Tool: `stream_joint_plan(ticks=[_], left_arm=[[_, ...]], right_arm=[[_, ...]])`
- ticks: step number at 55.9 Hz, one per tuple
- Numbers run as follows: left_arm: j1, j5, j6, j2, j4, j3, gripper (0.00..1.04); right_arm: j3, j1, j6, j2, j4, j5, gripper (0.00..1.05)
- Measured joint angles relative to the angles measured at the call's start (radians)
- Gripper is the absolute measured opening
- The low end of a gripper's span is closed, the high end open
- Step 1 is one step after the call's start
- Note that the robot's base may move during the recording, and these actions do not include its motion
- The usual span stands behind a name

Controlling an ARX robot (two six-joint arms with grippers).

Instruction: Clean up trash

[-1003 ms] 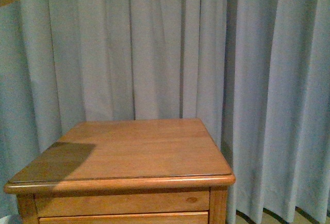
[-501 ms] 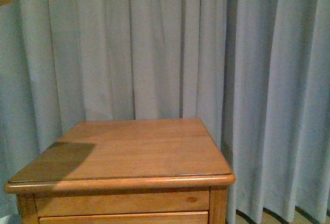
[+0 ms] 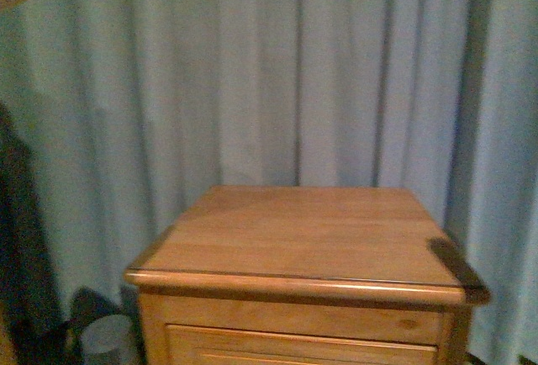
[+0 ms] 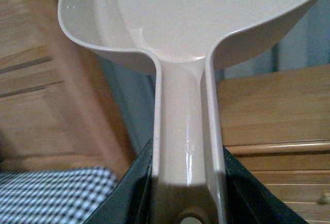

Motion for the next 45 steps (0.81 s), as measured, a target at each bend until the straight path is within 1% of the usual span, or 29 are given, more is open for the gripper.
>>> stream_joint_plan(ticks=[45], left_arm=[[0.000, 0.003, -0.001, 0.000, 0.000, -0.004, 0.29]], right_arm=[[-0.003, 0.002, 0.000, 0.001, -0.001, -0.001, 0.21]])
